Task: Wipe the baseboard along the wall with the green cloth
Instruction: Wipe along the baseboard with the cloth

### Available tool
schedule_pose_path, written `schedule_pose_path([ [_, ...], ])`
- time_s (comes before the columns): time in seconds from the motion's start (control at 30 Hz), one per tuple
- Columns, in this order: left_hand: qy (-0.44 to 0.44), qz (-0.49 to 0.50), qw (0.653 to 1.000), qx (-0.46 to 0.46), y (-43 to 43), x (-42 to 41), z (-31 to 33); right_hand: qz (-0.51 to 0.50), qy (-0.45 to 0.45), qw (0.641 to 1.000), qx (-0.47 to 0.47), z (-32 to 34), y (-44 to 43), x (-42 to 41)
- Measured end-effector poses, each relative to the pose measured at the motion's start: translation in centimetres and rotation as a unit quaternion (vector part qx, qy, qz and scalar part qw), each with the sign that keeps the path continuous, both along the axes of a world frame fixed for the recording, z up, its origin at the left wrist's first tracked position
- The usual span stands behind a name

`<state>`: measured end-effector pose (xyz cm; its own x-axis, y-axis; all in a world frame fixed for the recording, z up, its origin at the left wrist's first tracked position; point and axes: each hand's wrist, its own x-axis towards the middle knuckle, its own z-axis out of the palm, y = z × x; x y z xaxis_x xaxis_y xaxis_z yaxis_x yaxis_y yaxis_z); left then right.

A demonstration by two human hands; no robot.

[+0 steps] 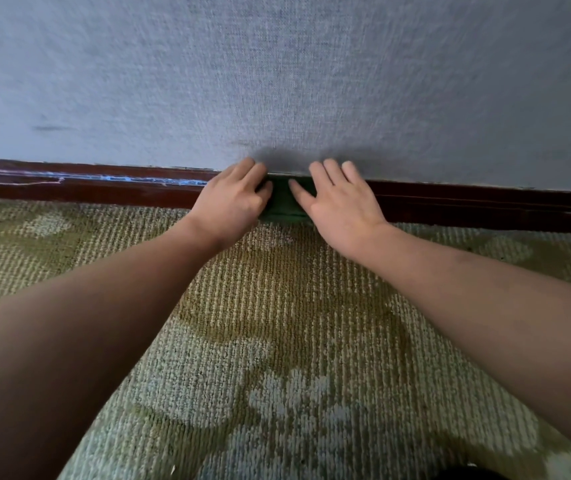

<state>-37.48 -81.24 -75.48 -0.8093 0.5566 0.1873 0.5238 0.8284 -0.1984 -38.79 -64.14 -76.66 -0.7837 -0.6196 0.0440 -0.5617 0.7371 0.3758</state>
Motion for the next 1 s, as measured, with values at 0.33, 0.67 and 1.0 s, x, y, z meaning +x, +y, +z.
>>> schedule_pose_path([
  [0.33, -0.060, 0.043, 0.995, 0.074, -0.3, -0.5, -1.9, 0.024, -0.023, 0.999, 0.031, -1.7, 0.9, -0.7],
  [0.67, -0.146, 0.090, 0.985, 0.025, -0.2, -0.7, -1.5, -0.006, -0.105, 0.994, -0.040, -0.6, -0.1, -0.1],
  [1.0, -0.022, 0.038, 0.999, 0.028, -0.7, 0.7, 0.1, 0.015, -0.018, 1.000, -0.018, 0.4, -0.3, 0.3],
])
